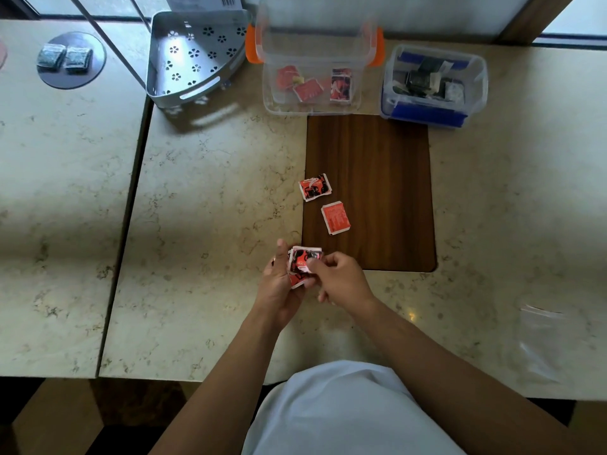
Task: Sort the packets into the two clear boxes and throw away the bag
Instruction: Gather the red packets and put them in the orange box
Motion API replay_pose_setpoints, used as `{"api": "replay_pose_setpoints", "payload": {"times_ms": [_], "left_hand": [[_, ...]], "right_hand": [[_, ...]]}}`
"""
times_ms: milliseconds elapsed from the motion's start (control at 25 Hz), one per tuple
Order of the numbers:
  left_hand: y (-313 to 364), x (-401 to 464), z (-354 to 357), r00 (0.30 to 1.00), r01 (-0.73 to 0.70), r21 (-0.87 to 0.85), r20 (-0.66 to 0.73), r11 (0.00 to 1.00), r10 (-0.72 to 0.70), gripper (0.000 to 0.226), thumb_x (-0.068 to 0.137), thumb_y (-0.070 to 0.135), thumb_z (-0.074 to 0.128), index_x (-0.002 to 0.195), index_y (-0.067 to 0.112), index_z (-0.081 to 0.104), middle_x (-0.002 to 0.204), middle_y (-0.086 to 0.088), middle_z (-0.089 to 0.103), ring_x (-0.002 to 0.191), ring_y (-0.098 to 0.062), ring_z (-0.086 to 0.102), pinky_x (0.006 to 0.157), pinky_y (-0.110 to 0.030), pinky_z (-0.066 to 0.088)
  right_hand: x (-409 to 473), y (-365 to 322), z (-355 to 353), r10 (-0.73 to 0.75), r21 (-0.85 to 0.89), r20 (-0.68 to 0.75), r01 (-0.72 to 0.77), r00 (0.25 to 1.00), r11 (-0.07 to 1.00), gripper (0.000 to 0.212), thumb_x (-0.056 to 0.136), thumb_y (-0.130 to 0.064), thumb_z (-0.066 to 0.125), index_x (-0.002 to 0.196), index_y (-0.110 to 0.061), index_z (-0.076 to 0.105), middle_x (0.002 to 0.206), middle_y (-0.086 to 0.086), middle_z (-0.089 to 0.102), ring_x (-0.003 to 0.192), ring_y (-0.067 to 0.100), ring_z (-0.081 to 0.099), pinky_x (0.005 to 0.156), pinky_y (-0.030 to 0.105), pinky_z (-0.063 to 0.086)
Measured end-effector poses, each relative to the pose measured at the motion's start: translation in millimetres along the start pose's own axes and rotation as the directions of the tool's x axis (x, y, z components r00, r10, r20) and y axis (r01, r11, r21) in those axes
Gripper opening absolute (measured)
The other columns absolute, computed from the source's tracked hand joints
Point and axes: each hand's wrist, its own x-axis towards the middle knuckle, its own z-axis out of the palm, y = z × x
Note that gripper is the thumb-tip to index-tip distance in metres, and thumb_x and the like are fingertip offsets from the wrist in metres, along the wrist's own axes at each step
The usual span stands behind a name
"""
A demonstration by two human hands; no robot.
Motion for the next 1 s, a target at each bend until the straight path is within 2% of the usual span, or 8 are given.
{"api": "replay_pose_setpoints", "payload": {"times_ms": [160,320,400,560,680,800,880,1000], "left_hand": [[-0.2,11.4,20.0,0.999,0.023,-0.131,-0.024,0.991,-0.026,0.018,0.087,0.018,0.074,0.102,0.011,0.064,0.091,-0.015,0.072,0.087,-0.032,0.074,0.091,-0.049,0.058],[12.0,26.8,34.7,0.994,0.095,-0.17,-0.043,0.981,-0.104,0.005,0.095,0.017,0.065,0.1,0.015,0.067,0.075,-0.006,0.063,0.063,-0.018,0.063,0.071,-0.035,0.056],[22.7,32.9,40.4,0.99,0.132,-0.241,-0.015,0.961,-0.14,0.008,0.096,0.022,0.065,0.097,0.015,0.068,0.077,-0.006,0.066,0.07,-0.02,0.069,0.076,-0.042,0.058],[38.0,38.7,43.8,0.979,0.204,-0.319,0.081,0.926,-0.188,0.016,0.091,0.023,0.072,0.085,0.009,0.076,0.09,-0.011,0.072,0.098,-0.031,0.072,0.084,-0.057,0.058],[44.8,42.2,41.1,0.978,0.208,-0.241,0.073,0.948,-0.195,0.014,0.083,0.028,0.076,0.081,0.014,0.08,0.1,-0.011,0.07,0.087,-0.025,0.07,0.06,-0.036,0.061],[44.7,46.6,31.2,0.98,0.193,-0.154,0.073,0.969,-0.184,0.019,0.087,0.035,0.071,0.1,0.023,0.077,0.091,-0.01,0.069,0.074,-0.022,0.067,0.041,-0.023,0.048],[42.4,48.9,23.0,0.981,0.184,-0.138,0.089,0.973,-0.173,0.021,0.094,0.038,0.065,0.105,0.022,0.073,0.089,-0.009,0.066,0.068,-0.021,0.067,0.035,-0.021,0.042],[42.2,48.6,16.7,0.985,0.156,-0.107,0.09,0.982,-0.147,0.031,0.091,0.049,0.061,0.096,0.019,0.069,0.087,-0.009,0.065,0.067,-0.02,0.067,0.037,-0.021,0.044]], "right_hand": [[-0.5,9.0,4.2,-0.172,-0.428,0.007,0.158,0.985,0.89,0.044,0.09,-0.058,0.057,0.075,-0.018,0.069,0.066,0.003,0.072,0.065,0.018,0.068,0.062,0.035,0.051],[16.4,-5.0,-17.4,-0.24,-0.335,0.029,0.236,0.97,0.912,0.056,0.087,-0.062,0.057,0.064,-0.012,0.065,0.057,0.001,0.064,0.053,0.012,0.058,0.054,0.033,0.045],[31.5,-12.6,-26.5,-0.299,-0.351,-0.076,0.255,0.951,0.901,0.048,0.089,-0.06,0.058,0.068,-0.017,0.064,0.061,-0.004,0.064,0.053,0.008,0.057,0.052,0.028,0.04],[70.0,-29.1,-29.0,-0.331,-0.29,-0.328,0.239,0.885,0.927,0.034,0.089,-0.055,0.06,0.099,-0.023,0.064,0.096,-0.007,0.062,0.084,0.004,0.06,0.065,0.023,0.044],[89.7,-26.9,-24.8,-0.323,-0.457,-0.371,0.132,0.871,0.88,0.045,0.091,-0.046,0.063,0.124,-0.016,0.058,0.123,0.007,0.055,0.112,0.023,0.056,0.086,0.035,0.052],[90.0,-17.3,-18.6,-0.402,-0.668,-0.308,0.105,0.862,0.737,0.05,0.084,-0.038,0.073,0.123,-0.013,0.054,0.124,0.01,0.051,0.116,0.027,0.05,0.09,0.036,0.048],[87.5,-19.2,-19.9,-0.425,-0.624,-0.257,0.187,0.868,0.759,0.04,0.083,-0.031,0.076,0.112,-0.016,0.055,0.114,0.005,0.056,0.108,0.023,0.055,0.083,0.032,0.049],[73.6,-32.6,-24.6,-0.31,-0.283,-0.164,0.256,0.937,0.924,0.025,0.088,-0.028,0.074,0.103,-0.024,0.055,0.092,-0.011,0.063,0.085,0.009,0.065,0.067,0.022,0.054]]}}
